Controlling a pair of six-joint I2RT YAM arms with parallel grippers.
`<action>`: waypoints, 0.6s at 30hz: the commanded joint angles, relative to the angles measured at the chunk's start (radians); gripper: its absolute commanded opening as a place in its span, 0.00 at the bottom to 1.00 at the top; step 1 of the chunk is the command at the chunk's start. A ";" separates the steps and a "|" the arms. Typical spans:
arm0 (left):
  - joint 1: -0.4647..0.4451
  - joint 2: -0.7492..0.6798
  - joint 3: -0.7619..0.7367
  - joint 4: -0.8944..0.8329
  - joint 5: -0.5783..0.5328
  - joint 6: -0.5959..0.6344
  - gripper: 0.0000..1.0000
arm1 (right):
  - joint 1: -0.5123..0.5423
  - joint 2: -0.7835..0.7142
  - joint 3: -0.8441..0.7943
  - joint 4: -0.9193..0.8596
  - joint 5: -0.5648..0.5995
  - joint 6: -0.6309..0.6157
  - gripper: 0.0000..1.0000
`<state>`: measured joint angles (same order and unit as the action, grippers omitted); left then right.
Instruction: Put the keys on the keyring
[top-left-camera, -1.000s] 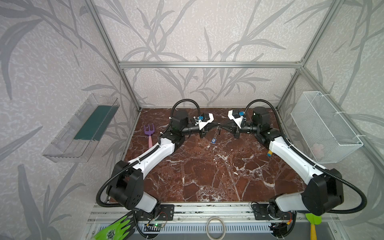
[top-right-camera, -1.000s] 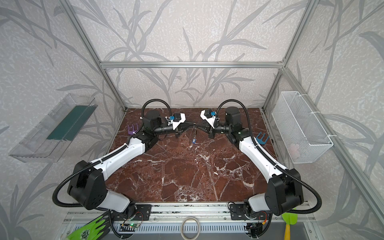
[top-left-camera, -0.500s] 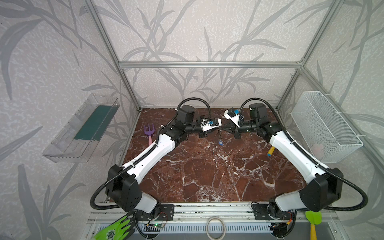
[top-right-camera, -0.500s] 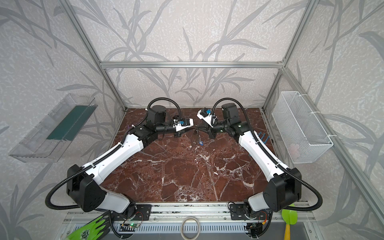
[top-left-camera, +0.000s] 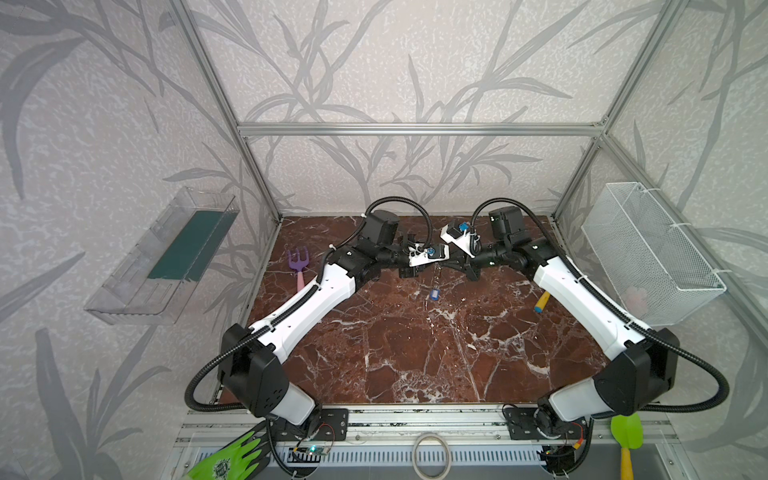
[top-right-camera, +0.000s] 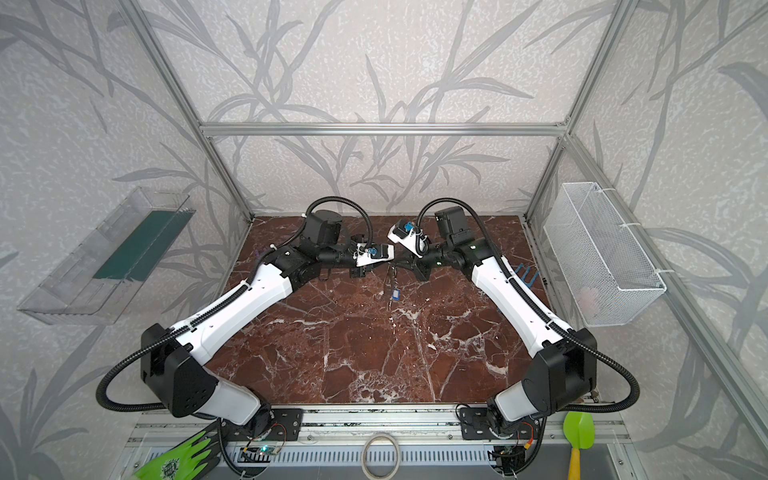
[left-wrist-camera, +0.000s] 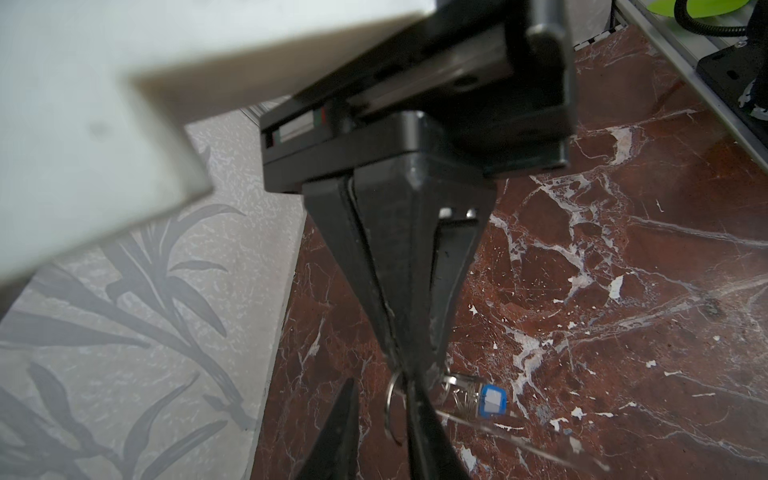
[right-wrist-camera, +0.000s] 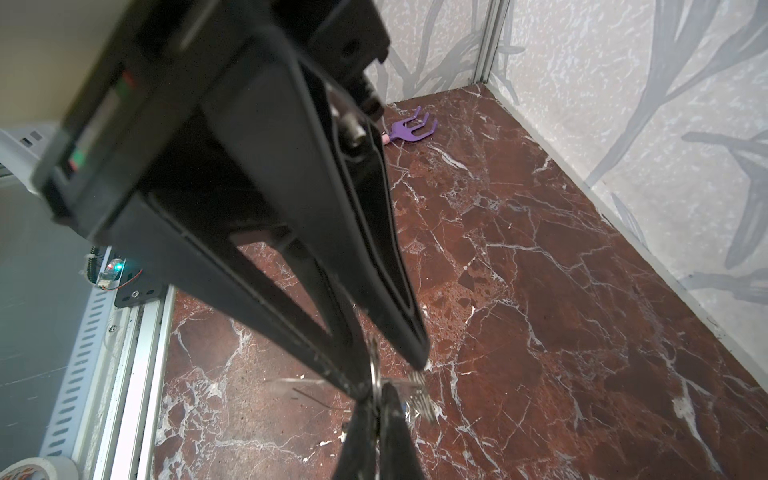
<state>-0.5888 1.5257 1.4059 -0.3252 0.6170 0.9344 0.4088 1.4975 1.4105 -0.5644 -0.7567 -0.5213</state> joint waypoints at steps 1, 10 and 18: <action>-0.010 0.020 0.042 -0.061 -0.015 0.047 0.23 | 0.004 -0.008 0.031 -0.007 -0.007 -0.011 0.00; -0.021 0.046 0.064 -0.068 -0.013 0.038 0.10 | 0.004 -0.012 0.024 0.015 -0.023 -0.010 0.00; -0.021 0.053 0.071 -0.062 0.001 0.001 0.00 | -0.015 -0.060 -0.062 0.176 -0.019 0.073 0.01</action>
<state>-0.6014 1.5616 1.4460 -0.3607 0.5949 0.9310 0.4019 1.4830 1.3663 -0.4965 -0.7410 -0.5053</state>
